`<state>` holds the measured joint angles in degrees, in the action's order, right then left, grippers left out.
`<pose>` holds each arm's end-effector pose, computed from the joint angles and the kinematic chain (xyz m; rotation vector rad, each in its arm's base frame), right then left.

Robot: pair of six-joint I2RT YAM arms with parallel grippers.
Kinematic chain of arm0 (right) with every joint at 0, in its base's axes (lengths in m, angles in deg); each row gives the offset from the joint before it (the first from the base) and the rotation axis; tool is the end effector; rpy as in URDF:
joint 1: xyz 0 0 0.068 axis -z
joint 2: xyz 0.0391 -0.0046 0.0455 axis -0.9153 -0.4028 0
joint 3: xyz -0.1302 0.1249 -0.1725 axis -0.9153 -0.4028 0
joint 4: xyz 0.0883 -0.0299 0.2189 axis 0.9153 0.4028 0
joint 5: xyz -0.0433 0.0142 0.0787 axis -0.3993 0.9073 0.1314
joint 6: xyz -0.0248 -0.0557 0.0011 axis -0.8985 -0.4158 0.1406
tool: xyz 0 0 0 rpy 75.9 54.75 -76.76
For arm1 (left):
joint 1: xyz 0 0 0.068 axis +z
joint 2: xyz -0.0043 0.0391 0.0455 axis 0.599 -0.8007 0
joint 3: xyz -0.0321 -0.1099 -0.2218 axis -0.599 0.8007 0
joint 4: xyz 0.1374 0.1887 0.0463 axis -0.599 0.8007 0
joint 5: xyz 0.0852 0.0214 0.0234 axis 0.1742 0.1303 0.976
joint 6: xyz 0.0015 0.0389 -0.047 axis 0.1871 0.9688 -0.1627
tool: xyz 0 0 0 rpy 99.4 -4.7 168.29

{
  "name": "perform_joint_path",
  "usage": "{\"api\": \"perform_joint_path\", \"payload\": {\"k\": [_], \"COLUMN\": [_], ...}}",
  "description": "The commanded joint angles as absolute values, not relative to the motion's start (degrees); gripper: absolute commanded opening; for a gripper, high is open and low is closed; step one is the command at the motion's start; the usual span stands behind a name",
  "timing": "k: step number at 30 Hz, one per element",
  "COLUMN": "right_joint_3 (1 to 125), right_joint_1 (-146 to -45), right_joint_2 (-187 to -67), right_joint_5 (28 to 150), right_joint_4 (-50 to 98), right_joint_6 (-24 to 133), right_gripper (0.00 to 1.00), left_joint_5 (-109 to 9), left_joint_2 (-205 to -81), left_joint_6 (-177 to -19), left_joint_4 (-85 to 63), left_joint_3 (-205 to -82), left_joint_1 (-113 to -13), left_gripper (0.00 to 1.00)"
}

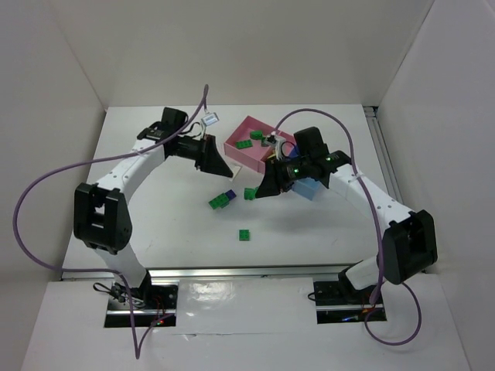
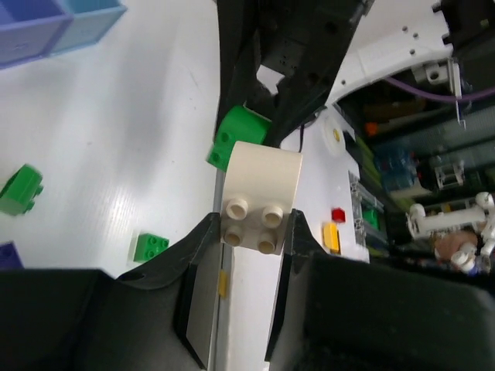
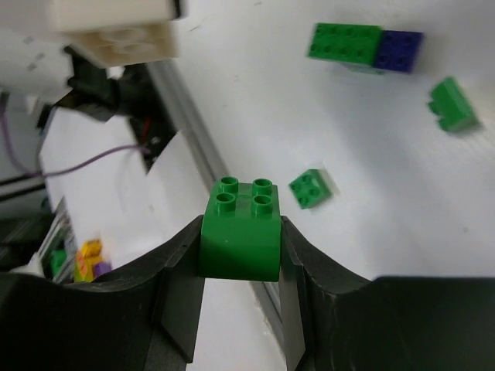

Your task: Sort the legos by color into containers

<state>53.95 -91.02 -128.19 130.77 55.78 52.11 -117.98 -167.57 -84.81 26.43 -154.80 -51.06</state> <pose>0.2448 0.1508 0.2734 -0.8264 2.2320 1.2597 0.3203 -0.1272 0.2791 0.8501 1.9875 -1.7113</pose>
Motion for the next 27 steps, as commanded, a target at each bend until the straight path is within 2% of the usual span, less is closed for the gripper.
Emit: {"api": "perform_joint_path", "payload": {"k": [1, 4, 7, 10, 17, 18, 19, 21, 22, 23, 24, 27], "right_joint_3": [55.57, 57.84, 63.70, 71.17, 92.72, 94.39, 97.80, 101.51, 105.79, 107.75, 109.60, 110.42], "right_joint_1": [-90.59, -90.59, -90.59, -90.59, -91.73, -91.73, -91.73, -91.73, -91.73, -91.73, -91.73, -91.73], "right_joint_2": [-126.57, -127.87, -133.40, -141.05, -163.01, -163.04, -166.00, -170.39, -171.82, -172.96, -174.02, -173.25], "right_joint_5": [118.99, 106.25, 96.39, 92.76, 81.60, 81.58, 80.80, 80.79, 80.79, 81.31, 81.32, 79.49], "right_joint_4": [49.27, 45.39, 43.53, 42.56, 45.80, 45.81, 45.81, 47.12, 48.17, 50.44, 51.60, 52.31], "right_joint_6": [56.88, 61.98, 65.77, 66.40, 64.99, 64.99, 64.99, 64.99, 64.99, 64.99, 64.99, 64.47], "right_gripper": [0.23, 0.23, 0.24, 0.26, 0.32, 0.34, 0.39, 0.58, 0.74, 0.83, 0.88, 0.91], "left_joint_5": [-113.78, -103.75, -90.34, -81.34, -76.12, -76.12, -76.12, -75.60, -75.60, -75.07, -75.07, -75.07], "left_joint_2": [-162.43, -160.41, -159.87, -159.34, -155.75, -155.22, -155.21, -153.90, -153.89, -153.89, -153.89, -153.37], "left_joint_6": [-95.19, -103.72, -106.74, -108.32, -108.93, -108.94, -108.94, -108.94, -108.94, -108.94, -108.94, -108.94], "left_joint_4": [16.74, 10.84, 13.11, 16.96, 20.06, 20.06, 20.06, 20.59, 20.59, 21.11, 21.12, 21.12], "left_joint_3": [-152.52, -150.14, -150.14, -150.75, -149.79, -149.79, -149.26, -149.26, -150.04, -150.05, -150.57, -151.10], "left_joint_1": [-48.33, -45.16, -44.62, -44.09, -44.62, -44.62, -44.62, -44.62, -44.62, -44.62, -44.62, -46.45], "left_gripper": [0.00, 0.00, 0.00, 0.00, 0.00, 0.00, 0.00, 0.00, 0.00, 0.00, 0.00, 0.00]}}
